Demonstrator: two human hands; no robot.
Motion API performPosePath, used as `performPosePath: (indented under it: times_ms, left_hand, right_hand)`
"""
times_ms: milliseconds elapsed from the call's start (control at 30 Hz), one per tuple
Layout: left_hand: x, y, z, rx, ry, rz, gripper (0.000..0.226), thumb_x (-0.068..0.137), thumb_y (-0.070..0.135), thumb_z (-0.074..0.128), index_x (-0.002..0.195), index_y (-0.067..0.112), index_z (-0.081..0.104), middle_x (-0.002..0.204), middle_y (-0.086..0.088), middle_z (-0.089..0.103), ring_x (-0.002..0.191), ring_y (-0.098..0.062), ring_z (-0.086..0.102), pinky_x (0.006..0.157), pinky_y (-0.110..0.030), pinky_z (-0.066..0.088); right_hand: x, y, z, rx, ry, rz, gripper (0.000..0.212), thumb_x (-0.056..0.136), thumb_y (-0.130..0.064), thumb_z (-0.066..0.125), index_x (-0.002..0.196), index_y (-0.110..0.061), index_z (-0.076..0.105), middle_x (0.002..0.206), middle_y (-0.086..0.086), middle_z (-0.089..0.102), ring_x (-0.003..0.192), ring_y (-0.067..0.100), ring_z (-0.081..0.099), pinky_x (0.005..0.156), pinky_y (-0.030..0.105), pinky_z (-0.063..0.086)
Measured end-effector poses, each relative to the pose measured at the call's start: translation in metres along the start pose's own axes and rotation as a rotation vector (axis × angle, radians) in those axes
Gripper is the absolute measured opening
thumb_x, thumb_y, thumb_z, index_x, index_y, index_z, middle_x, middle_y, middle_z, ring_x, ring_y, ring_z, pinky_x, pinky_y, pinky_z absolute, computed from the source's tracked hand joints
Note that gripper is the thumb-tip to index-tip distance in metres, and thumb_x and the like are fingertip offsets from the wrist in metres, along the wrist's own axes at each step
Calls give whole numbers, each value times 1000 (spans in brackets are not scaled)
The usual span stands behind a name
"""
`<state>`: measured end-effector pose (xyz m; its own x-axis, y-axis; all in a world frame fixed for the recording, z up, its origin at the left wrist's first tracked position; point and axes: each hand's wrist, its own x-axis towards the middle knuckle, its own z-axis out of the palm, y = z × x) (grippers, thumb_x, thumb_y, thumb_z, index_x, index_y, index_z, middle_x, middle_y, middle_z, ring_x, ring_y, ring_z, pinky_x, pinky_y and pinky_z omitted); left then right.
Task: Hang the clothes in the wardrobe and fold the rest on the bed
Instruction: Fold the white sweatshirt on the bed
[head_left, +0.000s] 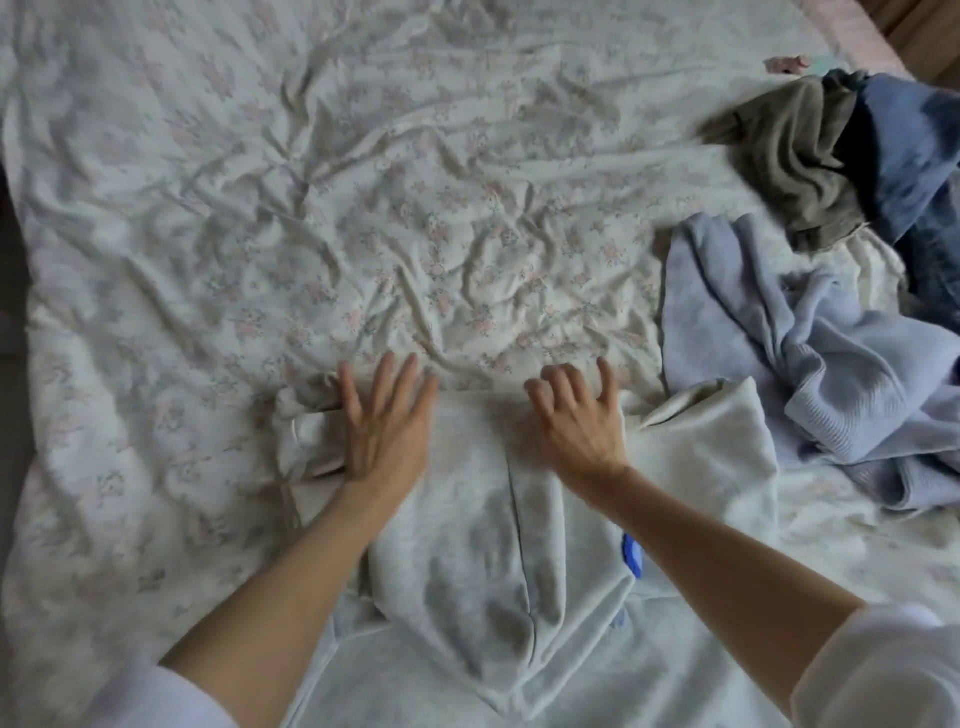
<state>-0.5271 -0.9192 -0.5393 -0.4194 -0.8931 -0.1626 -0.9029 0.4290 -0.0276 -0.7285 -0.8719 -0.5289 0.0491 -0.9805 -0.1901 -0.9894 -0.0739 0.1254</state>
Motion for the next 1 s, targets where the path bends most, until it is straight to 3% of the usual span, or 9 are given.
performPosePath:
  times_ms: [133, 233, 367, 533, 600, 667, 800, 900, 1000]
  left_hand:
    - [-31, 41, 23, -66, 2, 153, 58, 89, 45, 35, 141, 20, 45, 150, -6, 37, 141, -29, 29, 111, -62, 18]
    - [-29, 13, 46, 14, -79, -16, 70, 88, 63, 18, 147, 27, 25, 155, -2, 23, 145, -25, 18, 114, -54, 3]
    - [-23, -40, 53, 173, -155, -196, 75, 85, 68, -3, 150, 33, 9, 159, 3, 6, 146, -25, -1, 109, -51, -16]
    - [-9, -48, 26, 119, -211, -146, 80, 82, 73, 5, 151, 31, 7, 159, 0, -9, 144, -25, -20, 99, -59, -29]
    - [7, -43, 17, 45, -275, -14, 87, 79, 79, 14, 151, 31, 2, 159, 5, -8, 143, -20, -24, 101, -61, -26]
    - [25, -38, 9, 42, -425, 110, 97, 74, 84, 29, 150, 32, -1, 160, 8, 0, 145, -17, -17, 103, -64, -23]
    - [50, -30, -3, 87, -606, 140, 110, 63, 80, 57, 149, 28, 13, 150, 2, 31, 141, -21, 23, 109, -62, -8]
    - [53, -28, -7, -24, -654, 114, 87, 61, 70, 69, 131, 24, 44, 123, 4, 57, 109, -19, 54, 98, -40, 39]
    - [46, -31, -14, -59, -697, 94, 59, 63, 61, 74, 106, 25, 53, 107, 5, 61, 91, -17, 55, 84, -33, 46]
  right_hand:
    - [-29, -20, 26, 143, 11, -152, 50, 90, -37, 37, 134, -21, 52, 138, 6, 52, 130, 29, 45, 106, 67, 23]
    - [-38, 5, 47, 139, -52, -61, 53, 92, -46, 31, 143, -34, 37, 149, 4, 38, 138, 32, 33, 112, 61, 16]
    - [-45, 52, 61, 68, -214, 105, 59, 90, -58, 1, 146, -42, -11, 159, -1, 4, 146, 26, 1, 110, 55, -17]
    - [-40, 72, 37, 39, -121, 110, 71, 89, -56, 8, 148, -20, 26, 151, 8, 34, 143, 27, 23, 111, 59, -8]
    - [-22, 70, 30, 65, -129, 2, 73, 90, -61, 19, 149, -17, 21, 150, 6, 35, 143, 24, 22, 113, 58, -7]
    - [-1, 69, 25, 132, -288, -97, 79, 89, -68, 27, 151, -24, 7, 150, 2, 34, 142, 20, 24, 115, 55, -6]
    - [19, 78, 17, 57, -503, -88, 95, 74, -81, 44, 146, -23, 22, 143, 3, 43, 131, 25, 40, 110, 51, 22]
    - [16, 87, 15, 108, -624, -14, 95, 67, -80, 55, 140, -24, 30, 134, 0, 50, 121, 25, 48, 93, 42, 38]
    - [9, 87, 10, 127, -596, -16, 80, 70, -71, 61, 132, -25, 38, 123, -4, 56, 113, 23, 53, 80, 37, 36]
